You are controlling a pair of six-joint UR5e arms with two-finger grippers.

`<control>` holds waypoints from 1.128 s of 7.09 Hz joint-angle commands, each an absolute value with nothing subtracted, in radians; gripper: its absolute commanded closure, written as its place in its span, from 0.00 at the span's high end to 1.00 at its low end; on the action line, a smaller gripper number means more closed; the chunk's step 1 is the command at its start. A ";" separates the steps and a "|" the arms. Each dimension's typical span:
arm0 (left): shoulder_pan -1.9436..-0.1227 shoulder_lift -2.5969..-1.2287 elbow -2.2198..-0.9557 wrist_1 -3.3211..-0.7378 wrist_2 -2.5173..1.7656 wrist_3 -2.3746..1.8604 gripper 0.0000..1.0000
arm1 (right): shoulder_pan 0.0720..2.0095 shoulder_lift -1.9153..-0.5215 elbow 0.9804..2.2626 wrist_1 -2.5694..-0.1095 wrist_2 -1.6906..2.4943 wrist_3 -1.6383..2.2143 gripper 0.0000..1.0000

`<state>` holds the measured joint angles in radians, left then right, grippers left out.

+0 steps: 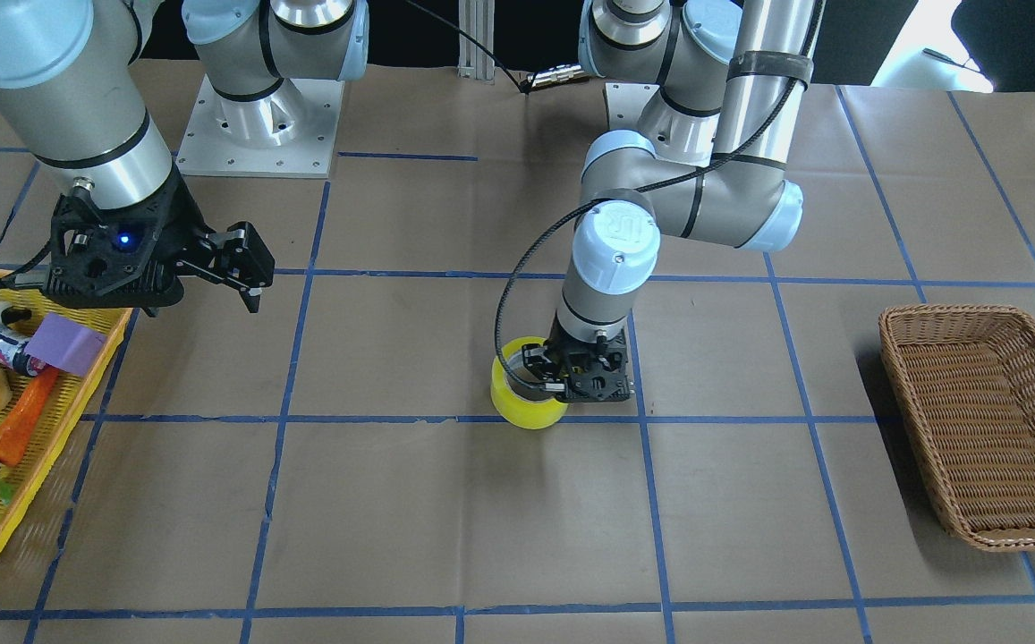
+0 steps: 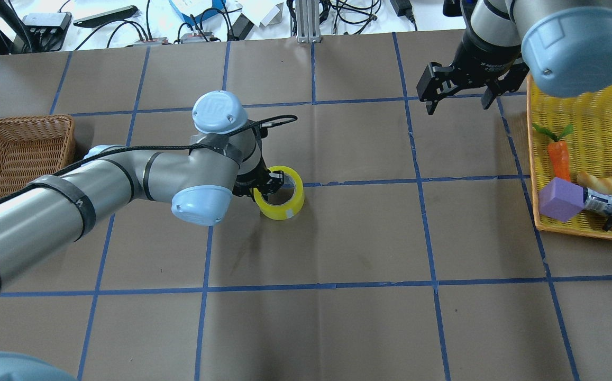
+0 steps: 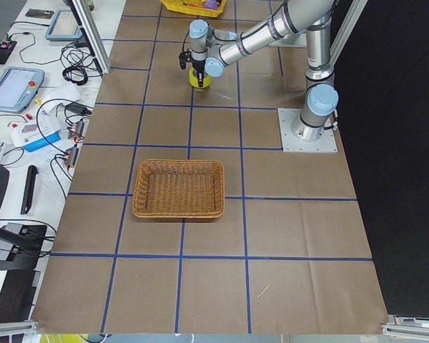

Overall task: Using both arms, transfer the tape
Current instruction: 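Grasp the tape roll rim with the left gripper, then carry the tape roll with the left gripper into the wicker basket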

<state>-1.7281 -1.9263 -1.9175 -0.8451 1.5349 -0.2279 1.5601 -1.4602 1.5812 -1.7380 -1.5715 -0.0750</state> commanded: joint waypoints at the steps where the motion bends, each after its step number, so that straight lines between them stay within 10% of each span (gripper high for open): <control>1: -1.495 -1.832 -1.908 -0.912 1.542 0.035 0.00 | 1.560 -1.459 1.579 -1.740 -1.572 -0.087 1.00; 8: -0.790 -2.153 -1.516 -0.996 1.540 1.017 0.04 | 1.559 -1.459 1.592 -1.740 -1.571 -0.107 1.00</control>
